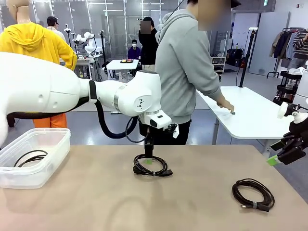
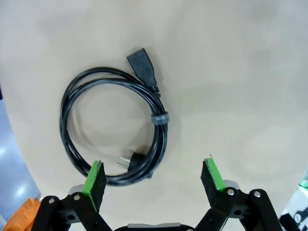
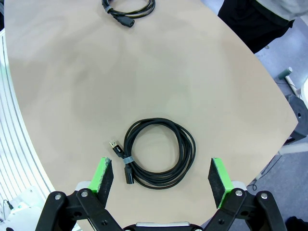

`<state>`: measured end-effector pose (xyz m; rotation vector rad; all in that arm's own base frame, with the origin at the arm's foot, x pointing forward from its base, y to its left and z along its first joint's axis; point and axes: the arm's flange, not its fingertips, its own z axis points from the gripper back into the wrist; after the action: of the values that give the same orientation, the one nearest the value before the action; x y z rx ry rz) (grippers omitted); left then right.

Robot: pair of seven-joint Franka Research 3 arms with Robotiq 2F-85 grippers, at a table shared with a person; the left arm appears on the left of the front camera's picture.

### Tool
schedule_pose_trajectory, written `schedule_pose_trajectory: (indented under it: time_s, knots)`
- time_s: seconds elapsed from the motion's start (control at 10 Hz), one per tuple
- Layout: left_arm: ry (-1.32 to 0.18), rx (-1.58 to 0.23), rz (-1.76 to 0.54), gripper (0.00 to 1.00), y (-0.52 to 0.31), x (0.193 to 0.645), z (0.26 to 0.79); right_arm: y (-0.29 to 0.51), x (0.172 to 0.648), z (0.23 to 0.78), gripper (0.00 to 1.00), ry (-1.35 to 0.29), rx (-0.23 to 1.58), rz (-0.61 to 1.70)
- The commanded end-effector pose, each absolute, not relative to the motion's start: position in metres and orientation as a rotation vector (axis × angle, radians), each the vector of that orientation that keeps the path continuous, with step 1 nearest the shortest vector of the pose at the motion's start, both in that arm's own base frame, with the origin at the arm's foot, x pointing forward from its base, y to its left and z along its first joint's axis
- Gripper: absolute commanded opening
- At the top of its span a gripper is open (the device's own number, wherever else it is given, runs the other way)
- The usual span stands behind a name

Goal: Organize and store the cables.
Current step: Place the Power Cable into the Organizing box.

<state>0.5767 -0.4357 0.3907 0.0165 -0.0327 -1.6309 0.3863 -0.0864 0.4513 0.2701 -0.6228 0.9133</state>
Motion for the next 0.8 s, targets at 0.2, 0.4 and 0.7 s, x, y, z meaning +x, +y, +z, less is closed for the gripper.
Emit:
schedule_pose_trajectory:
  time_s: [0.2, 0.4, 0.7]
  knots:
    - [-0.033, -0.018, -1.569, 1.00, -0.448, 0.585, 0.360, -0.087, 0.388, 0.452, 1.00, -0.616, 0.276, 0.918]
    - [-0.053, -0.008, -1.520, 1.00, -0.450, 0.586, 0.347, -0.087, 0.388, 0.452, 1.00, -0.616, 0.276, 0.918]
    - [-0.027, -0.020, -1.486, 1.00, -0.453, 0.590, 0.324, -0.087, 0.388, 0.452, 1.00, -0.616, 0.276, 0.918]
